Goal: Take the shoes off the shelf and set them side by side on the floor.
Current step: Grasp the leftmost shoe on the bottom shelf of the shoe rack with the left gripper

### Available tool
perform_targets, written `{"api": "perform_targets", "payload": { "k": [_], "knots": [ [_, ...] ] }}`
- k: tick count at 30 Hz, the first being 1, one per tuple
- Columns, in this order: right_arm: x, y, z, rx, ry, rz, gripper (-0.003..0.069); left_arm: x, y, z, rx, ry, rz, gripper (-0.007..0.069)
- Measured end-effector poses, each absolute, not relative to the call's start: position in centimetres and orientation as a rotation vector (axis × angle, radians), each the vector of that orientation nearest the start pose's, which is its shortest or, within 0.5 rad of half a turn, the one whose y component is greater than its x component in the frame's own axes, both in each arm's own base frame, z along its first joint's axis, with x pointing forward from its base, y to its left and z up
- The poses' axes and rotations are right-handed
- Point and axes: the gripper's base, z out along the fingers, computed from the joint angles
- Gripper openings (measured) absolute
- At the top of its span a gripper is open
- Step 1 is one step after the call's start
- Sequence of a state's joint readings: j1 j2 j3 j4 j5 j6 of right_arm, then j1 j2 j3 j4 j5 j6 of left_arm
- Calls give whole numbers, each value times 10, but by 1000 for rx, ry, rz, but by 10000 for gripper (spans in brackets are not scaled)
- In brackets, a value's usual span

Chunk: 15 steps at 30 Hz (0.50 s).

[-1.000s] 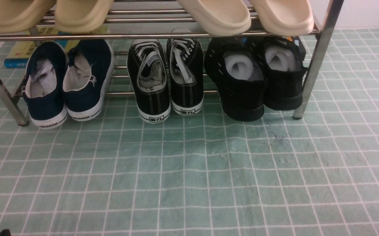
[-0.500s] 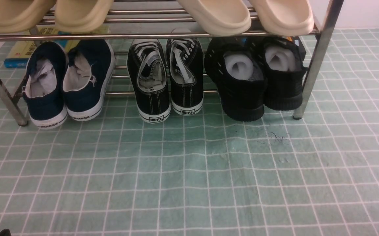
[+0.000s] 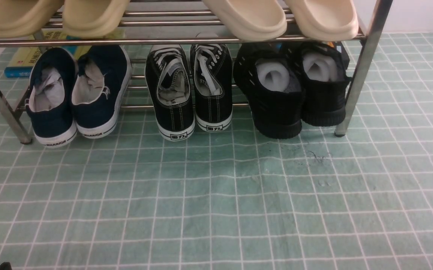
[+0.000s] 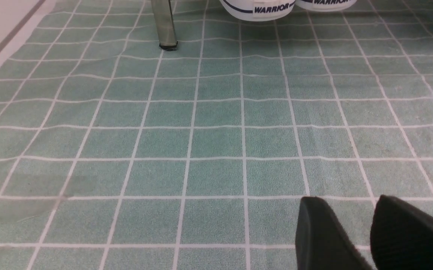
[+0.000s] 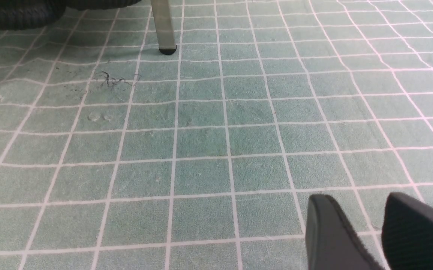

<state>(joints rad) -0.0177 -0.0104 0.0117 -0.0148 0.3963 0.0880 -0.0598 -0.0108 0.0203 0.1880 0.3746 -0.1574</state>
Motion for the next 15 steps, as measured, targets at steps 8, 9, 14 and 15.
{"api": "perform_targets", "payload": {
  "k": [8, 9, 14, 15],
  "knots": [
    [52, -1, 174, 91, 1879, 34, 240, 53, -11, 176, -555, 1788, -636, 242],
    [52, -1, 174, 91, 1879, 34, 240, 53, -14, 177, -685, 1747, -783, 242],
    [52, -1, 174, 91, 1879, 34, 240, 53, -16, 182, -832, 1665, -957, 242],
    [52, -1, 174, 91, 1879, 34, 240, 53, -16, 182, -850, 1657, -976, 242]
  ]
}}
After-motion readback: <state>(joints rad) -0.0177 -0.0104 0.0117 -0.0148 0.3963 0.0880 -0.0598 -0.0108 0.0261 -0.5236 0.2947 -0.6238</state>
